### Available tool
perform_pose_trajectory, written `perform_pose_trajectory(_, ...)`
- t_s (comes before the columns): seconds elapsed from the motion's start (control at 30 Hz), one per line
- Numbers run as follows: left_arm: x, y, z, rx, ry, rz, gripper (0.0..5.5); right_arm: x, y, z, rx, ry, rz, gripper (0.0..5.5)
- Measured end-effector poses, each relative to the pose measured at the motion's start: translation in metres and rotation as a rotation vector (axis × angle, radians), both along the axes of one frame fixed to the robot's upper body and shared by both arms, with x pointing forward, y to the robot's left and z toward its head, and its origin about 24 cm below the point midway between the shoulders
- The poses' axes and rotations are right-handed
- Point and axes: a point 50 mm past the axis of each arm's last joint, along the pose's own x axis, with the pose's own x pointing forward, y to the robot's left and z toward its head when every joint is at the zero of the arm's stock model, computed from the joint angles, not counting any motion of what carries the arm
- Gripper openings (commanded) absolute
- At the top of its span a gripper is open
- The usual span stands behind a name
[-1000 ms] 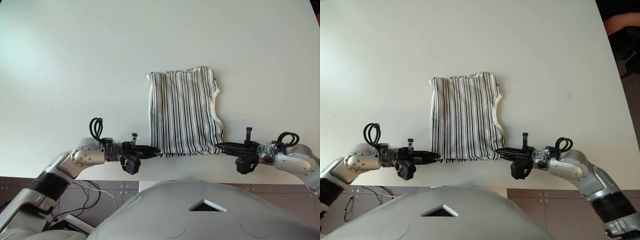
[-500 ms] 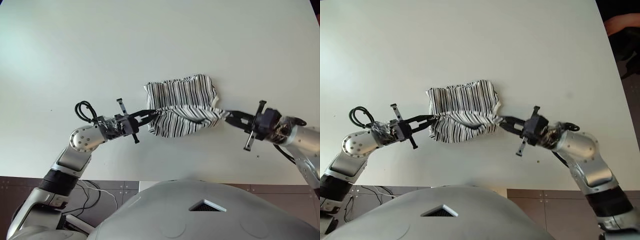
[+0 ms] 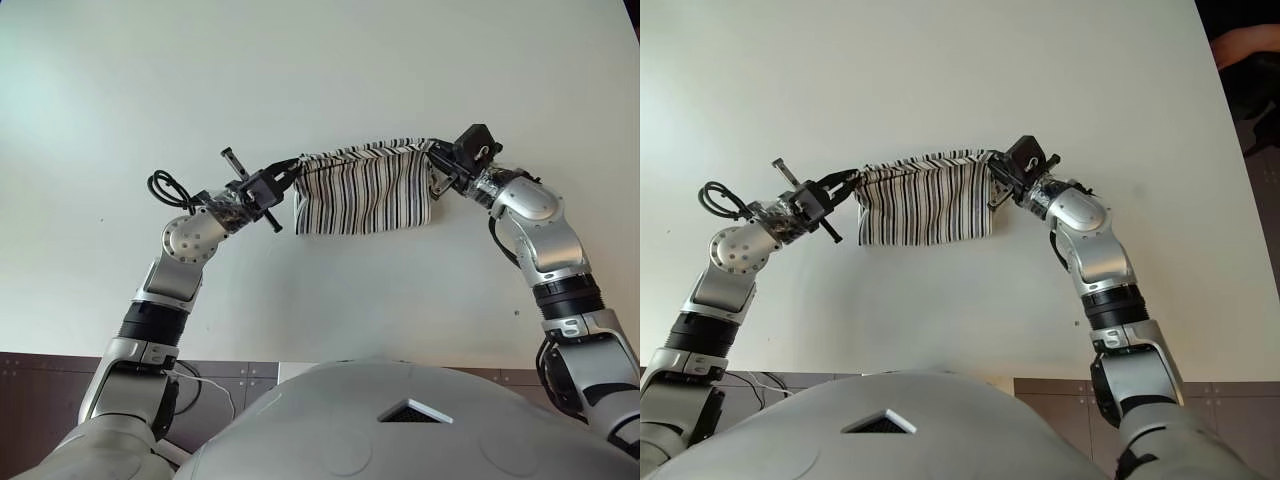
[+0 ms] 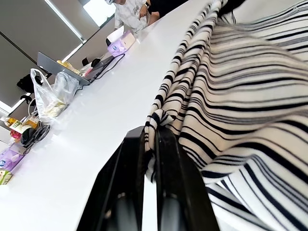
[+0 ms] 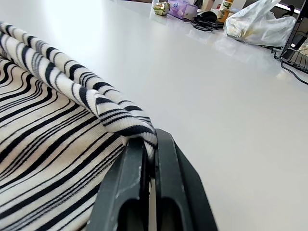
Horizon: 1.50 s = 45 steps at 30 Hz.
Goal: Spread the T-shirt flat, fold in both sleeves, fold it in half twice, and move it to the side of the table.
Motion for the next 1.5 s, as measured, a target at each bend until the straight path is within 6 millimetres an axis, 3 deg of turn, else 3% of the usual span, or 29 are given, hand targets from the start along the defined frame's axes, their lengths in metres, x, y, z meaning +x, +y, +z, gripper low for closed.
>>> perform_pose_trajectory(0.17,0.016,0.005,-0.010,0.138,-0.026,0.071,0.12,0.007,0.008,-0.013,-0.043,-0.015,-0.020,0.10)
perform_pose_trajectory(0.2,0.017,0.005,-0.012,0.149,-0.023,0.074,0.47,0.007,0.008,-0.014,-0.053,-0.021,-0.017,0.33)
perform_pose_trajectory(0.37,0.021,0.009,-0.030,0.204,0.012,0.104,1.15,0.010,-0.001,-0.010,-0.091,-0.105,-0.059,1.14)
perform_pose_trajectory(0.63,0.050,-0.002,-0.020,0.086,-0.079,0.221,2.41,0.021,-0.003,0.005,-0.109,-0.180,-0.088,2.59)
perform_pose_trajectory(0.73,0.061,-0.006,-0.013,0.033,-0.118,0.263,2.54,0.029,-0.003,0.017,-0.112,-0.245,-0.130,2.74)
perform_pose_trajectory(0.8,0.070,-0.001,-0.013,0.033,-0.122,0.328,2.54,0.033,0.003,0.033,-0.070,-0.340,-0.133,2.74)
perform_pose_trajectory(0.87,0.077,0.004,-0.014,0.041,-0.112,0.381,2.54,0.033,0.021,0.054,-0.021,-0.454,-0.068,2.74)
perform_pose_trajectory(0.93,0.080,0.007,-0.017,0.037,-0.096,0.419,2.54,0.029,0.046,0.059,-0.001,-0.481,0.059,2.74)
perform_pose_trajectory(1.07,0.088,0.020,-0.009,-0.077,-0.125,0.545,2.54,0.028,0.081,0.030,0.006,-0.319,0.243,2.74)
perform_pose_trajectory(1.17,0.089,0.024,0.016,-0.387,-0.240,0.631,2.54,0.030,0.090,0.005,-0.023,-0.150,0.373,2.74)
perform_pose_trajectory(1.27,0.080,0.027,0.020,-0.600,-0.284,0.698,2.54,0.022,0.087,-0.012,0.003,-0.017,0.483,2.74)
perform_pose_trajectory(1.33,0.071,0.035,0.017,-0.680,-0.296,0.756,2.54,0.020,0.084,-0.026,-0.005,0.062,0.470,2.74)
perform_pose_trajectory(1.4,0.065,0.042,0.018,-0.765,-0.309,0.800,2.54,0.030,0.089,-0.025,-0.027,0.078,0.430,2.74)
perform_pose_trajectory(1.5,0.057,0.033,0.012,-0.871,-0.276,0.776,2.54,0.043,0.092,-0.025,-0.055,0.096,0.312,2.74)
